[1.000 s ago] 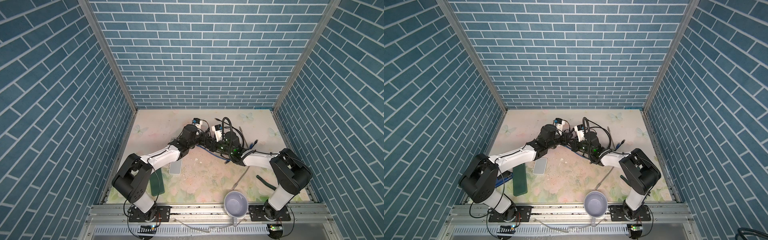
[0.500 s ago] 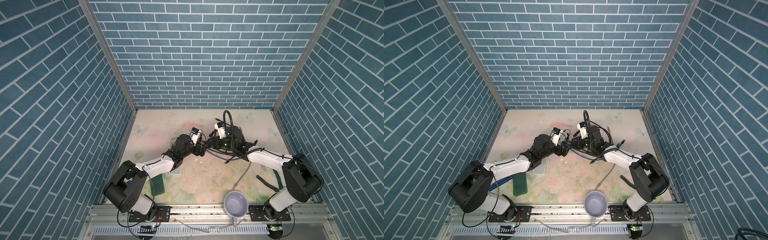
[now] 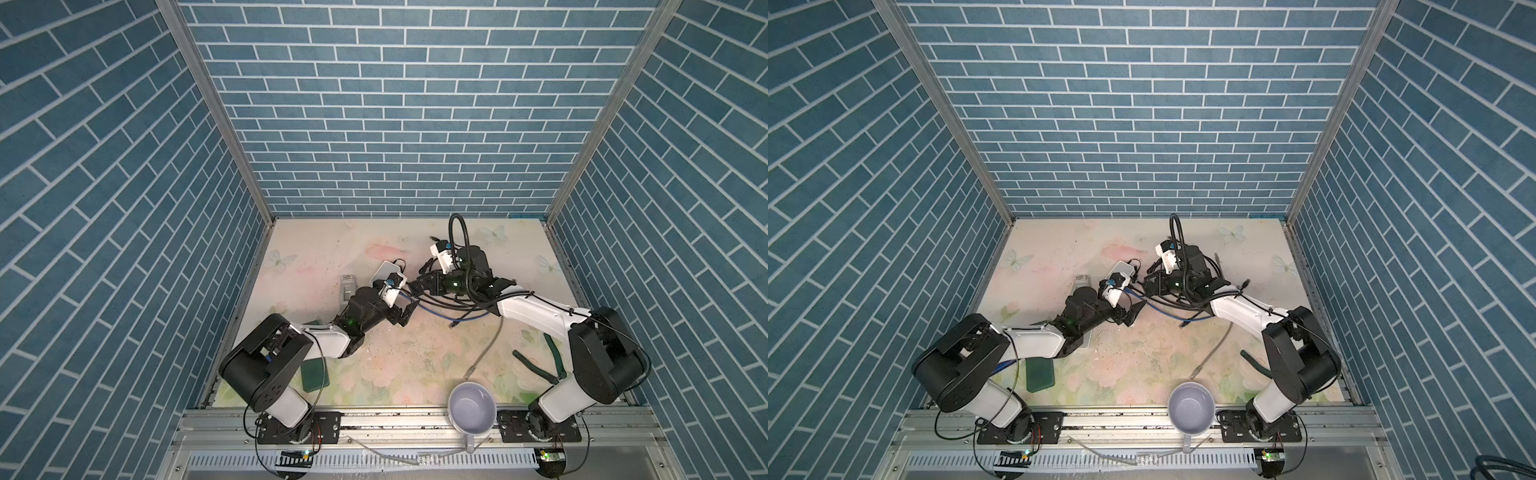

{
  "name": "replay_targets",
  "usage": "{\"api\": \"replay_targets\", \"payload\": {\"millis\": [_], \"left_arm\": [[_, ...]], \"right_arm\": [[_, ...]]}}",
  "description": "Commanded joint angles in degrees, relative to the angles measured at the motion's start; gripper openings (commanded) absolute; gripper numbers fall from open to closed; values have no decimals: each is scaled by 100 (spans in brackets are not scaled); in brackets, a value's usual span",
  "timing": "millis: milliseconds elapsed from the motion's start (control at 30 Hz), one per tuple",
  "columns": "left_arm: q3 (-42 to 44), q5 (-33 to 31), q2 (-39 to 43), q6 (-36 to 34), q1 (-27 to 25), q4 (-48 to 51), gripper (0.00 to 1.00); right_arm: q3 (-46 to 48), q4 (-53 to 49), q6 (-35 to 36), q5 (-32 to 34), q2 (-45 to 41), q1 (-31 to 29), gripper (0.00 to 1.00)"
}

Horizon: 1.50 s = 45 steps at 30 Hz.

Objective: Insert the plug into the switch port

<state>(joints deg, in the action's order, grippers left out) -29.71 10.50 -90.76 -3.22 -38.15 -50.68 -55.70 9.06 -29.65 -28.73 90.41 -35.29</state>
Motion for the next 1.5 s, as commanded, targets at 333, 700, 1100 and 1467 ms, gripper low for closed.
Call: {"api": "replay_targets", "payload": {"millis": [333, 700, 1100, 1467], "left_arm": [[101, -264, -830, -784, -272, -2338, 95], [97, 178, -935, -858, -316, -2286, 55], [40, 955, -773, -830, -325, -1600, 21], [160, 170, -847, -601, -327, -2076, 37]], "right_arm": [[-301, 66, -98, -586, -349, 13, 0], [-295, 157, -169, -649, -380, 57, 0], [-262, 290, -270, -609, -389, 175, 0], [-202, 324, -269, -617, -428, 183, 0]]}}
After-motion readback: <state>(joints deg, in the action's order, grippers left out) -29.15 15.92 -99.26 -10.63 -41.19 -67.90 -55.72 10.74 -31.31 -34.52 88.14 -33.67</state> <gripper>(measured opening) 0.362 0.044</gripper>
